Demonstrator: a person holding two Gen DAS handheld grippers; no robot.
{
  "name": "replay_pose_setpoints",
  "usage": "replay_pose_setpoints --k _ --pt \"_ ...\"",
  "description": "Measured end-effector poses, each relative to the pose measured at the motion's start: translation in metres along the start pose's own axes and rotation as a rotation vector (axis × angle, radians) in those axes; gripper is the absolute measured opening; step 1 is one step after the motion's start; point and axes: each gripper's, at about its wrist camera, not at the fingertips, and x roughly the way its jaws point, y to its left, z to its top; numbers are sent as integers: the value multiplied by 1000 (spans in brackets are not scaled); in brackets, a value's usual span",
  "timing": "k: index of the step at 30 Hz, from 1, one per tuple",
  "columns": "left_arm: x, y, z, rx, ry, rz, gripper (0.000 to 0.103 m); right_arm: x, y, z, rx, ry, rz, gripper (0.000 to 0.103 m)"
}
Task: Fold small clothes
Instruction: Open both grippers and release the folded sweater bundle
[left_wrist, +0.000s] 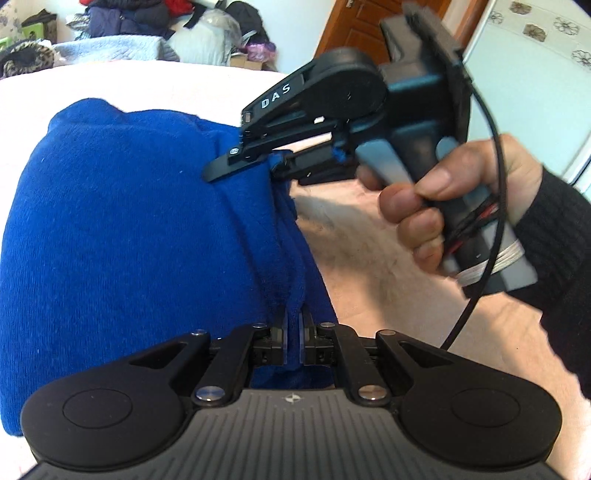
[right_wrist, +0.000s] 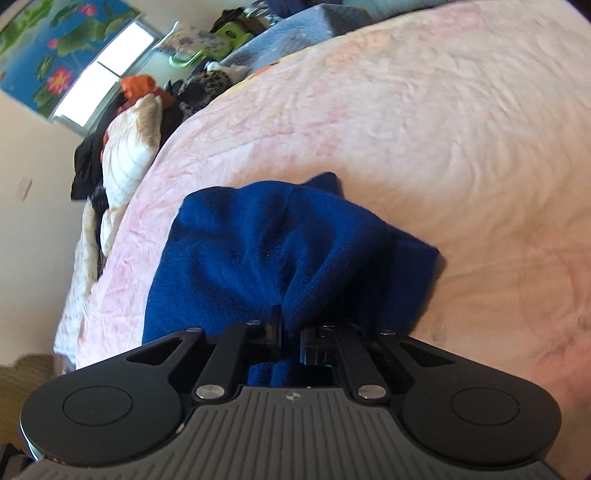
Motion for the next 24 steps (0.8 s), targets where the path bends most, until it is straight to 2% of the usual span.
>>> replay_pose_setpoints --k 4,6,8,9,10,12,14,17,18,19,21,22,24 --pt "-33 17 0 10 -52 -67 6 -13 -5 -4 92 -37 41 33" --pt "-67 39 -4 -12 -113 -75 9 -35 -2 -8 107 -117 33 36" --pt "-97 68 -4 -70 -175 -60 29 -61 8 -14 69 -252 -17 37" --pt "-106 81 -3 -108 -206 -32 55 -67 15 -17 37 -293 -27 38" --pt "-111 96 -1 -160 -239 27 71 -67 23 -17 1 -305 -26 41" --pt "-107 116 7 -222 -248 108 70 -53 38 -13 -50 -286 -31 44" --pt "-95 122 13 -230 -221 103 70 -26 50 -3 -66 -249 -30 45" --pt "-70 109 12 -150 -156 96 70 12 51 6 -36 -206 -52 46" --pt "-60 104 10 -124 -122 104 70 23 48 7 -25 -200 -80 45" --pt "-51 104 8 -122 -96 106 70 30 43 6 -28 -202 -95 39" --pt "-30 112 -2 -156 -41 107 71 33 32 0 -19 -232 -94 19" --pt "-30 111 -5 -140 -73 112 71 31 23 -1 21 -233 -94 6" --pt "-25 107 -5 -105 -63 129 72 24 6 -6 102 -242 -64 2"
